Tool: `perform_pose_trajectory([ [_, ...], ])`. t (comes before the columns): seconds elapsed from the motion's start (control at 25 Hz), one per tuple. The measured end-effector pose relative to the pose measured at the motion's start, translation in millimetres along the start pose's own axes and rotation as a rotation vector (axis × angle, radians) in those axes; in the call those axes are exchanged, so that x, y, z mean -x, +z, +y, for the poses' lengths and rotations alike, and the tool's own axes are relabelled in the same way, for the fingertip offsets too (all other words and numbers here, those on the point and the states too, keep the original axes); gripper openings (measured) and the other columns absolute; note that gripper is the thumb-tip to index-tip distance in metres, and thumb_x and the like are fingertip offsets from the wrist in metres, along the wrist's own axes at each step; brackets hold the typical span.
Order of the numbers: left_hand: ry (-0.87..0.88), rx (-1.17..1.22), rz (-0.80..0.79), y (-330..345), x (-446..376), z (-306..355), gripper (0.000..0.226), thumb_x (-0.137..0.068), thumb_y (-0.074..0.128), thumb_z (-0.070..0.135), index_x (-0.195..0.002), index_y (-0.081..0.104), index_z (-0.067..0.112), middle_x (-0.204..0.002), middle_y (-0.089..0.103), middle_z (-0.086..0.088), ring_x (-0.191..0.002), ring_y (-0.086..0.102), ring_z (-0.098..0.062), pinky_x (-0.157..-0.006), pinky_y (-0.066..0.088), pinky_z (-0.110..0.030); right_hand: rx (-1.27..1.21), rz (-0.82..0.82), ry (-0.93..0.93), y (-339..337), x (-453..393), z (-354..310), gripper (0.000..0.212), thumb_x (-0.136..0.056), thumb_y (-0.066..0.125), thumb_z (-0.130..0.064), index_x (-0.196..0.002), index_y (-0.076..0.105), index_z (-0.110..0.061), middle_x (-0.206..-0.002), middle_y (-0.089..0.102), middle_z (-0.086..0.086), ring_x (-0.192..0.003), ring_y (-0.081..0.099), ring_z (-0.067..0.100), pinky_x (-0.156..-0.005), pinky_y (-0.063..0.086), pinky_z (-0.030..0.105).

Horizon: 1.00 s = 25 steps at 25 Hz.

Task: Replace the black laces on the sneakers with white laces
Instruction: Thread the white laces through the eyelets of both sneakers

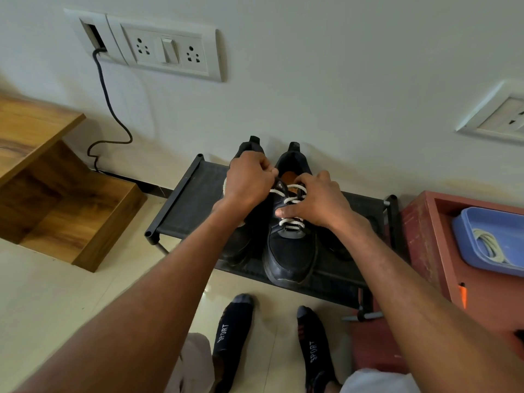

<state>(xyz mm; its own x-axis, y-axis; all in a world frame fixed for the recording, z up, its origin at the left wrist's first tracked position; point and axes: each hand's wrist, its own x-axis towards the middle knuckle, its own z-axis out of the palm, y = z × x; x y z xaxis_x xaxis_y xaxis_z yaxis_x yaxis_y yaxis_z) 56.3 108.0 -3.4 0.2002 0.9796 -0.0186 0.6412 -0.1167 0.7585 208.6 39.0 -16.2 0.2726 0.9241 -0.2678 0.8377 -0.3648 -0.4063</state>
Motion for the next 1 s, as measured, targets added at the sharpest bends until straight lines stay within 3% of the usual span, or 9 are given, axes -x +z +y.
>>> perform_pose_trajectory([
  [0.16,0.053,-0.131,-0.088,7.3,6.2,-0.2,0.032,-0.091,0.079,0.036,-0.074,0.066,0.011,-0.069,0.067,0.002,-0.062,0.062,-0.012,-0.054,0.042,-0.027,-0.025,0.009,-0.019,0.7,0.6,-1.8,0.089,-0.068,0.089,-0.062,-0.144,0.052,-0.032,-0.14,0.039,0.006,-0.132,0.043,0.031,-0.1,0.048,0.046],
  [0.36,0.032,-0.056,-0.039,15.3,15.2,7.4,0.021,-0.092,0.073,0.019,-0.075,0.061,0.015,-0.07,0.065,0.003,-0.068,0.063,-0.015,-0.062,0.048,-0.033,-0.001,0.025,0.005,0.6,1.6,-0.7,0.088,-0.067,0.09,-0.063,-0.14,0.052,-0.032,-0.138,0.039,0.005,-0.132,0.041,0.031,-0.099,0.049,0.046],
  [0.44,0.048,0.149,0.099,1.2,10.2,20.9,0.018,-0.095,0.069,0.016,-0.08,0.061,0.011,-0.074,0.069,-0.001,-0.067,0.064,-0.015,-0.06,0.052,-0.036,0.019,0.027,0.02,-1.1,2.1,-0.3,0.087,-0.065,0.089,-0.065,-0.138,0.053,-0.033,-0.139,0.039,0.005,-0.132,0.041,0.031,-0.101,0.05,0.05],
  [0.48,0.049,0.379,0.156,-9.3,5.5,27.2,0.019,-0.099,0.065,0.015,-0.084,0.058,0.008,-0.078,0.072,-0.004,-0.069,0.067,-0.017,-0.06,0.054,-0.039,0.022,0.021,0.018,-2.0,2.1,0.0,0.088,-0.065,0.09,-0.065,-0.138,0.053,-0.033,-0.139,0.039,0.005,-0.132,0.041,0.031,-0.103,0.05,0.052],
  [0.56,0.012,0.794,0.137,-25.6,-2.1,31.1,0.019,-0.106,0.057,0.02,-0.093,0.051,0.008,-0.082,0.074,-0.009,-0.072,0.071,-0.023,-0.055,0.05,-0.037,0.01,0.015,0.01,-1.8,1.6,1.1,0.088,-0.065,0.09,-0.065,-0.138,0.054,-0.032,-0.138,0.038,0.005,-0.13,0.043,0.031,-0.103,0.05,0.053],
  [0.6,0.0,0.82,0.118,-28.1,-4.1,28.0,0.02,-0.107,0.057,0.024,-0.096,0.05,0.009,-0.08,0.072,-0.009,-0.069,0.068,-0.026,-0.054,0.049,-0.036,0.001,0.019,0.007,-0.9,1.1,1.1,0.087,-0.064,0.091,-0.064,-0.137,0.055,-0.031,-0.138,0.038,0.004,-0.129,0.044,0.031,-0.103,0.05,0.053],
  [0.76,0.208,-0.107,-0.064,-11.1,-8.7,-1.3,0.027,-0.087,0.081,0.038,-0.087,0.069,0.014,-0.078,0.069,0.002,-0.075,0.067,-0.017,-0.064,0.05,-0.028,-0.018,0.032,0.002,2.6,-0.7,0.3,0.083,-0.062,0.092,-0.064,-0.131,0.057,-0.032,-0.133,0.038,0.002,-0.122,0.05,0.029,-0.097,0.054,0.05],
  [0.8,0.26,-0.234,-0.129,-5.6,-9.5,-6.5,0.024,-0.084,0.084,0.036,-0.083,0.073,0.015,-0.078,0.069,0.004,-0.078,0.068,-0.016,-0.067,0.048,-0.026,-0.019,0.032,0.0,2.4,-1.4,0.7,0.083,-0.062,0.092,-0.064,-0.13,0.057,-0.032,-0.132,0.038,0.002,-0.119,0.052,0.028,-0.095,0.055,0.049],
  [1.0,0.245,-0.178,-0.109,-1.6,-11.8,-3.7,0.019,-0.092,0.076,0.02,-0.074,0.067,0.019,-0.072,0.065,0.008,-0.074,0.064,-0.011,-0.064,0.044,-0.028,-0.044,0.024,0.007,2.1,-1.5,2.2,0.084,-0.06,0.093,-0.063,-0.13,0.057,-0.034,-0.13,0.037,-0.001,-0.113,0.057,0.027,-0.093,0.057,0.048],
])
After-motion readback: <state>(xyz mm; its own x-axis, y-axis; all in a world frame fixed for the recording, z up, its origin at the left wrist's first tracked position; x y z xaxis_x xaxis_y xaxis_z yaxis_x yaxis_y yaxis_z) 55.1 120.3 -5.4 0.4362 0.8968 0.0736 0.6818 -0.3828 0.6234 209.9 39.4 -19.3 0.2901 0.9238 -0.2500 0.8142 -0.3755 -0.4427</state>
